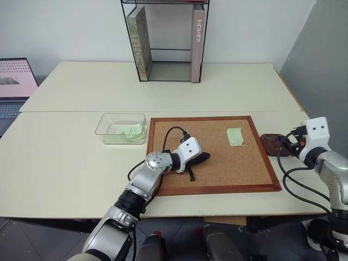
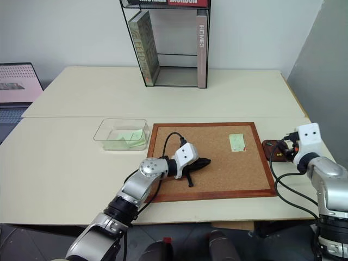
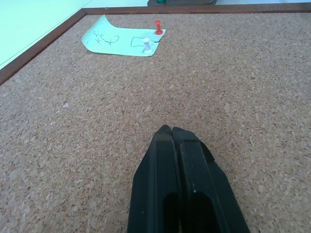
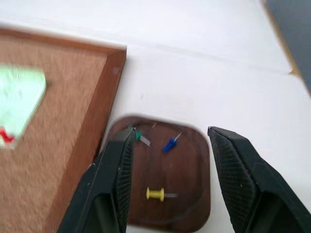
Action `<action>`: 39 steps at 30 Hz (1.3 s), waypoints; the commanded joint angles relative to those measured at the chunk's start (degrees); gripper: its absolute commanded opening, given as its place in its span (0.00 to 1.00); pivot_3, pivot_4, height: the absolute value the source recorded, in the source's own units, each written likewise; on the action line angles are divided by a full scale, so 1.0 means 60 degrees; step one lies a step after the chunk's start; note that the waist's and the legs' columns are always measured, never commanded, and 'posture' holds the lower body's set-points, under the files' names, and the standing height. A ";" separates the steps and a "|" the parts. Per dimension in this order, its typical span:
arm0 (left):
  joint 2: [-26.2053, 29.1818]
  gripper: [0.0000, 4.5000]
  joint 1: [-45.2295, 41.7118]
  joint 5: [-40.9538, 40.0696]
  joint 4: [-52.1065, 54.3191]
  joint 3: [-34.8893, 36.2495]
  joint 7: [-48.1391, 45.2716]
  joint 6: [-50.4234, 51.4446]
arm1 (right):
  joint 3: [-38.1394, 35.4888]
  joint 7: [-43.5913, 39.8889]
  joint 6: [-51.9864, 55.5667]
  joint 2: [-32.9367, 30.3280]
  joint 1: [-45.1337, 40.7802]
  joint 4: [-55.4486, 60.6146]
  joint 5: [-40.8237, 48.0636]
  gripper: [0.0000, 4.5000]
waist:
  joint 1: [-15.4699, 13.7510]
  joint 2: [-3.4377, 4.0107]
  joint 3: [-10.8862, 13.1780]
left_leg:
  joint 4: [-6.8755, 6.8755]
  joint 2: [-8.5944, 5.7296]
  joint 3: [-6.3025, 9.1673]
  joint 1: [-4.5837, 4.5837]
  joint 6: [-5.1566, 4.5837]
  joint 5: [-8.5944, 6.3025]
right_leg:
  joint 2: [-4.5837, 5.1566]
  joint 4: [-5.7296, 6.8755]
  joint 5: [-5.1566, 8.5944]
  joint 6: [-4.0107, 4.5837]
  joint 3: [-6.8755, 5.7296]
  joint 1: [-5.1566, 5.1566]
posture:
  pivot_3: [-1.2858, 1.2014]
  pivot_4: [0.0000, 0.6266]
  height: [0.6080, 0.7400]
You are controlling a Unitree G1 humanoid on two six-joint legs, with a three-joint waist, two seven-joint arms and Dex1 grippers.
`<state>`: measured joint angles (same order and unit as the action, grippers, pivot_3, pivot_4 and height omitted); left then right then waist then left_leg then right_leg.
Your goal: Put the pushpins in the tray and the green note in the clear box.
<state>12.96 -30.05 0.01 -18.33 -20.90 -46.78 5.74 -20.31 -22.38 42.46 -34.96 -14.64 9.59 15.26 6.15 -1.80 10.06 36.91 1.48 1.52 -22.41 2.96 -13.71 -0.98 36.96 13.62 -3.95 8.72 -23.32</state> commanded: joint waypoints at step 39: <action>0.0093 0.00 0.0265 0.0447 -0.0346 -0.0335 -0.0131 0.0112 | 0.2469 0.1252 -0.2555 0.2815 -0.0177 -0.1226 -0.1061 0.08 | -0.0006 -0.0004 -0.0003 | -0.0006 0.0003 0.0003 -0.0007 0.0000 0.0000 | 0.0002 -0.0009 0.0002 0.0002 -0.0006 -0.0006 | 0.52 0.24 1.00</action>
<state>12.84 -30.19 0.65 -18.36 -21.03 -46.96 5.46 -5.31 -15.08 26.81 -18.05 -15.23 2.25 9.07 6.12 -1.83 10.05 36.88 1.49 1.54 -22.45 2.96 -13.72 -0.97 36.90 13.63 -3.94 8.69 -23.35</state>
